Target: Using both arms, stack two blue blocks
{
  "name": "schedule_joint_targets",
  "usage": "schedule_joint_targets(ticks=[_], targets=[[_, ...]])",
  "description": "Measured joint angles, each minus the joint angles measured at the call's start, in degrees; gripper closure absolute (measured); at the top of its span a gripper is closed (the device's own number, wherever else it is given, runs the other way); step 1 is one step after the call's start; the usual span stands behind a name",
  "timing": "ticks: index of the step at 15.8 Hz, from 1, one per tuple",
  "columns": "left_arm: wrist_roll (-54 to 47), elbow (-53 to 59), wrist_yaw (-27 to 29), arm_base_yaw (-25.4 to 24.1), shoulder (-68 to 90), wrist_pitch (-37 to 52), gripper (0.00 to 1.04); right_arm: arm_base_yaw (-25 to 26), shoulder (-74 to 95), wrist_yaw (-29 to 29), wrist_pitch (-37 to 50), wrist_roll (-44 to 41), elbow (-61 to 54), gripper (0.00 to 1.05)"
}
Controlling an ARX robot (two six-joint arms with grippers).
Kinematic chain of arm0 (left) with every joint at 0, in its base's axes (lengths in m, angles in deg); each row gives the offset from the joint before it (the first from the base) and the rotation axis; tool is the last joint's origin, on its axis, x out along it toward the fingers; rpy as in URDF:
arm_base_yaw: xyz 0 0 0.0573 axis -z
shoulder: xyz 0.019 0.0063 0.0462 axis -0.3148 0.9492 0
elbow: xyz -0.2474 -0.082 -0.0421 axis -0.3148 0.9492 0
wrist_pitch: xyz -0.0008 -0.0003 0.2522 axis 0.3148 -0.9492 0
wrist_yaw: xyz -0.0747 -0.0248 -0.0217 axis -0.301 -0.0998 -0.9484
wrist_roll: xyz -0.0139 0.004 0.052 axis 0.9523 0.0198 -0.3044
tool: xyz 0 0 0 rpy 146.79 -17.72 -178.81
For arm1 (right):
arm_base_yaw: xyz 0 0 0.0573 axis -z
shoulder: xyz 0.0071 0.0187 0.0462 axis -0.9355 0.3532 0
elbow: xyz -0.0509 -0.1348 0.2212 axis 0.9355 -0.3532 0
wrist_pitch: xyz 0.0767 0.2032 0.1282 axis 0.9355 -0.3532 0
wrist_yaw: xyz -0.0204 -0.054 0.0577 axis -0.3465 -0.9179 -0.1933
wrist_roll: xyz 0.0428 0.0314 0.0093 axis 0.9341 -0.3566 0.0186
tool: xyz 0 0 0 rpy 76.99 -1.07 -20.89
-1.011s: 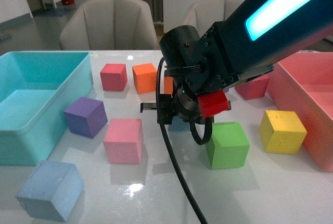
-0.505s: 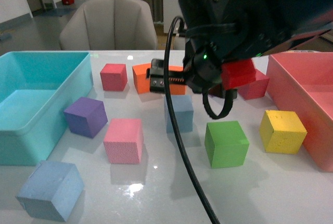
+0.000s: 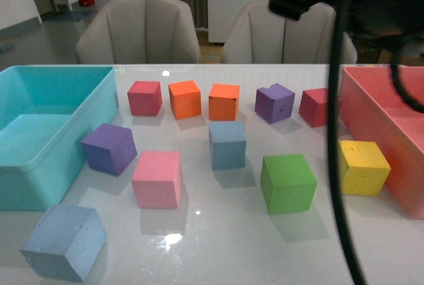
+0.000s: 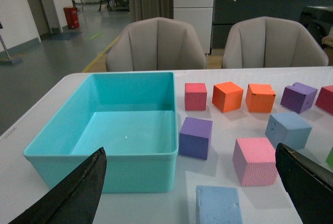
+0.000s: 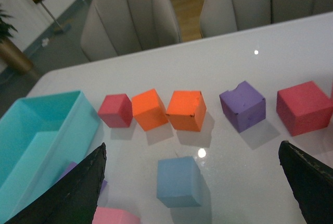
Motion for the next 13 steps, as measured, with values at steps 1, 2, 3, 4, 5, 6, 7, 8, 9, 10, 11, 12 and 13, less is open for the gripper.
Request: schedule_joint_targets(ticks=[1,2,3,4,5,6,7,8,9,10,11,12,13], targets=[[0.00,0.00,0.02,0.00,0.02,0.00,0.07,0.35,-6.54,0.09,1.49,-0.04,-5.38,0.06],[0.00,0.00,0.02,0.00,0.00,0.00,0.07,0.48,-10.91,0.11,2.40,-0.33,-9.03,0.06],[0.00,0.00,0.02,0.00,0.02,0.00,0.07,0.85,-15.08,0.13,2.38,-0.66,-12.39,0.06],[0.00,0.00,0.00,0.00,0.00,0.00,0.07,-0.15,-21.86,-6.03,9.09,-4.09,-20.00,0.14],[0.00,0.00,0.00,0.00,0.00,0.00,0.07,0.33,-26.97,-10.21,12.63,-9.16,-25.14,0.24],[0.00,0.00,0.02,0.00,0.00,0.00,0.07,5.01,-35.54,-9.75,12.15,-14.91,-31.89,0.38],[0.00,0.00,0.02,0.00,0.00,0.00,0.07,8.94,-41.59,-7.65,9.29,-17.22,-36.70,0.49],[0.00,0.00,0.00,0.00,0.00,0.00,0.07,11.02,-45.57,-5.66,6.88,-18.16,-39.87,0.57],[0.00,0.00,0.00,0.00,0.02,0.00,0.07,13.16,-51.06,-2.93,4.57,-19.23,-44.02,0.68],[0.00,0.00,0.02,0.00,0.00,0.00,0.07,14.12,-55.15,-1.92,4.24,-19.65,-45.79,0.81],[0.00,0.00,0.00,0.00,0.00,0.00,0.07,14.95,-57.31,-0.57,4.22,-19.98,-45.83,0.92],[0.00,0.00,0.00,0.00,0.02,0.00,0.07,18.78,-59.52,3.98,3.41,-20.57,-46.47,1.04],[0.00,0.00,0.07,0.00,0.00,0.00,0.07,20.02,-60.59,3.74,2.47,-20.59,-47.28,1.03]])
